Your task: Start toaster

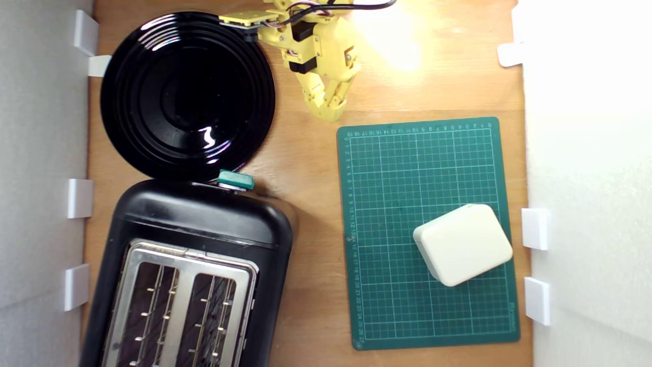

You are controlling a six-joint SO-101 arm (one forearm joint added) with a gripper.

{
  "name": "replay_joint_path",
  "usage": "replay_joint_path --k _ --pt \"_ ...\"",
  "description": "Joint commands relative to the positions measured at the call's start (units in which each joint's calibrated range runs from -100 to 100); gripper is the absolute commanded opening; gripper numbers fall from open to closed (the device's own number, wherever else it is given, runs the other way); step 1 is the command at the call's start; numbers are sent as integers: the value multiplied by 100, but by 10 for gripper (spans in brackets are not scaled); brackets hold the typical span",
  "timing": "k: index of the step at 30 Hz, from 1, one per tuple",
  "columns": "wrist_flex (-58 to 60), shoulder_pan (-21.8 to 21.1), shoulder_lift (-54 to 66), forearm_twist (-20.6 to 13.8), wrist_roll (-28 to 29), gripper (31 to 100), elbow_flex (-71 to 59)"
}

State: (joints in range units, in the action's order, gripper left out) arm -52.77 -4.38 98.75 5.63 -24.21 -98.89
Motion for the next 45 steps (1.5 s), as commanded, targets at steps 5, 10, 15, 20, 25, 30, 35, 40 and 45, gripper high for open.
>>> replay_joint_path --k 5,10,15,20,25,30,35,40,45 --pt "73 -292 75 -104 154 315 -29" --pt "73 -395 75 -38 159 316 -29" --pt "73 -427 75 -29 164 316 -29" --pt "65 -427 75 -19 170 316 -29" --pt "65 -395 75 -29 159 316 -29" --pt "56 -427 75 -76 170 321 -29" --pt "47 -427 75 -122 175 321 -29" --pt "56 -435 75 -132 175 322 -29" --pt "47 -435 75 -132 175 315 -39"
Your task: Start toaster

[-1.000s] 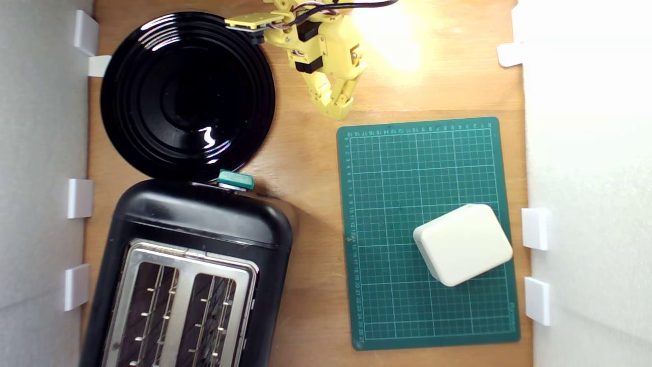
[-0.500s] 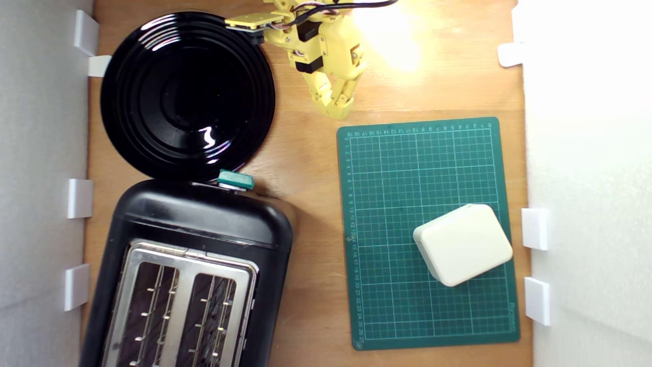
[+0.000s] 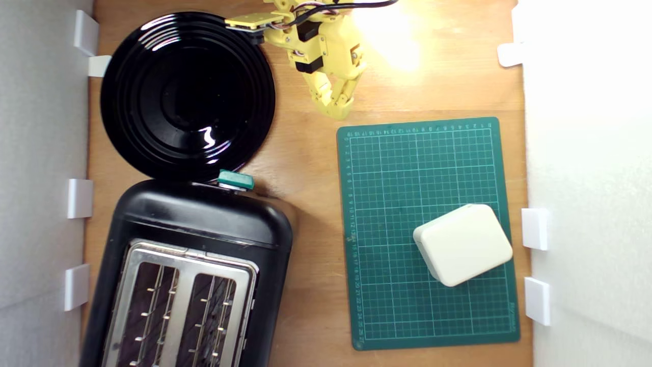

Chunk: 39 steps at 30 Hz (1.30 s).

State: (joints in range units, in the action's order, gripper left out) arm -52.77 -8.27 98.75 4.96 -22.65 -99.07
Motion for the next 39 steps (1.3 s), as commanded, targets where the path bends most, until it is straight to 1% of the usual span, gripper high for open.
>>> replay_joint_path --k 1,4,10,15,39 --pt "47 -46 75 -64 19 315 -20" --pt "56 -54 75 -36 19 314 -20" --pt "47 -252 75 -17 19 315 -20" --pt "47 -244 75 -64 19 321 -20" --pt "39 -197 67 -64 13 316 -11"
